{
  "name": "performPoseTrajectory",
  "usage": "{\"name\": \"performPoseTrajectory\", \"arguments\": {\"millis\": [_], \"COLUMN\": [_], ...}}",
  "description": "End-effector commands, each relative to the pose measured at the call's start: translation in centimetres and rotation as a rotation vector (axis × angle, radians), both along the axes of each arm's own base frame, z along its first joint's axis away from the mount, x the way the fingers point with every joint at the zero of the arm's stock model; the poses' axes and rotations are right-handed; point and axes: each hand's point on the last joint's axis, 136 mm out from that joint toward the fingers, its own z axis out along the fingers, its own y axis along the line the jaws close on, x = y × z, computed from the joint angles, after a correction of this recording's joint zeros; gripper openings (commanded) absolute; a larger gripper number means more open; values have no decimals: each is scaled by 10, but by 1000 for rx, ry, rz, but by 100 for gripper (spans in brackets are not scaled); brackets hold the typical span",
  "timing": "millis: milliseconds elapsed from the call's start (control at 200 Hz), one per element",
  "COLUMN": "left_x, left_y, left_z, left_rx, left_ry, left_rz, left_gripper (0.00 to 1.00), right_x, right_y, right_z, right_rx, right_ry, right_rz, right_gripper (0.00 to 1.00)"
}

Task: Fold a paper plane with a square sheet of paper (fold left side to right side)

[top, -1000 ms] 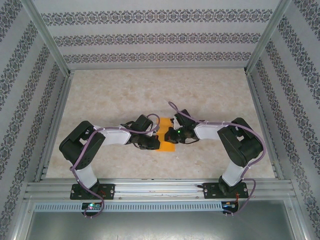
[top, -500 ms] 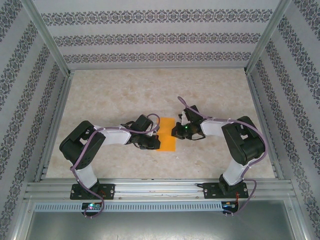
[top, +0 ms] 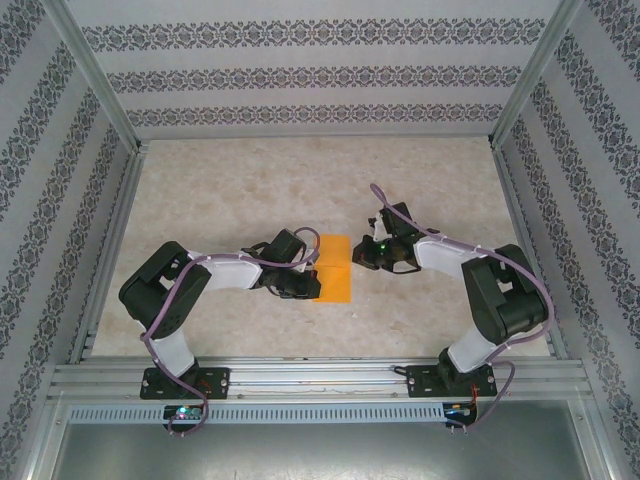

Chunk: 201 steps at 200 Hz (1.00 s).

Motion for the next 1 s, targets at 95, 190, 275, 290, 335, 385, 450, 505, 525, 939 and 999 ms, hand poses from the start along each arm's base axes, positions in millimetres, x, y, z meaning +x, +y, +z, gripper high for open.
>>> {"name": "performPoseTrajectory", "arguments": {"millis": [95, 190, 275, 290, 335, 385, 450, 505, 525, 939, 999], "left_x": [-28, -27, -25, -25, -23, -21, -18, -14, -13, 11, 15], "left_y": [31, 28, 25, 25, 24, 22, 18, 14, 13, -24, -28], "left_z": [-38, -36, -33, -33, -31, -27, -20, -13, -10, 22, 22], "left_rx": [158, 146, 134, 133, 129, 120, 105, 89, 83, -49, -54], "left_ry": [113, 113, 107, 108, 104, 96, 84, 71, 66, 31, 27], "left_rz": [26, 25, 22, 22, 22, 21, 18, 14, 13, -34, -42], "left_gripper": [2, 2, 2, 2, 2, 3, 4, 5, 5, 5, 5], "right_x": [-14, -15, -12, -12, -11, -12, -16, -20, -22, -34, -34], "right_y": [33, 40, 39, 38, 35, 32, 27, 22, 21, 15, 15], "right_z": [0, -9, -17, -18, -24, -29, -38, -45, -48, -62, -63], "right_rx": [70, 66, 50, 45, 32, 20, -4, -26, -31, -57, -57], "right_ry": [22, 41, 50, 52, 61, 76, 100, 121, 130, 175, 179], "right_rz": [57, 68, 60, 57, 49, 43, 38, 35, 34, 50, 51], "right_gripper": [0, 0, 0, 0, 0, 0, 0, 0, 0, 0, 0]}}
